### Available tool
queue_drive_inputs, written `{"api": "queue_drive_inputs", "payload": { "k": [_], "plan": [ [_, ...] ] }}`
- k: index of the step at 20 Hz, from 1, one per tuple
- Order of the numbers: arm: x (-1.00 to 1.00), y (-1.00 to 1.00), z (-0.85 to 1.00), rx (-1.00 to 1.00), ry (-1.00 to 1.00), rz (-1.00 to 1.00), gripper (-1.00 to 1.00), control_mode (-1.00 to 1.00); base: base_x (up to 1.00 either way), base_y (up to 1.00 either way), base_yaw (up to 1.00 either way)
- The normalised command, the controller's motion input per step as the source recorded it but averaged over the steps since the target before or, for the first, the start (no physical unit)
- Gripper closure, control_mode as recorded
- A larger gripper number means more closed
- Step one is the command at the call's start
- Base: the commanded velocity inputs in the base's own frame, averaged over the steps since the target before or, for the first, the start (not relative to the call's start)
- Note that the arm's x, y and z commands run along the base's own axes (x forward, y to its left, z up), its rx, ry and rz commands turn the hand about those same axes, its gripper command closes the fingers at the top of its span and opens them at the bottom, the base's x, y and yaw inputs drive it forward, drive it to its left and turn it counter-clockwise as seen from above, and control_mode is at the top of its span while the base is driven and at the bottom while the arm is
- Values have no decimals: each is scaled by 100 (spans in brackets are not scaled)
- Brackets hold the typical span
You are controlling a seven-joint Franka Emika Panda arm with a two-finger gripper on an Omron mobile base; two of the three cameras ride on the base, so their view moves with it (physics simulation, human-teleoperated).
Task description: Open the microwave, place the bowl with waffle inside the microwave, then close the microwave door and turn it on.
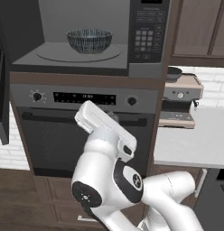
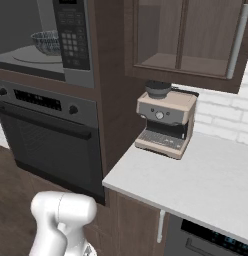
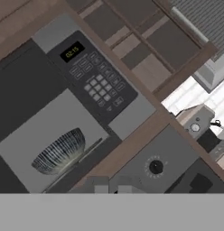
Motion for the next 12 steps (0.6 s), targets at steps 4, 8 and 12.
{"api": "queue_drive_inputs", "payload": {
  "k": [4,8,12],
  "plan": [
    [29,13,-28,-22,0,-9,100,-100,0,0,0],
    [17,21,-24,-19,-4,-5,100,-100,0,0,0],
    [-2,33,-1,-10,-29,0,100,-100,0,0,0]
  ]
}}
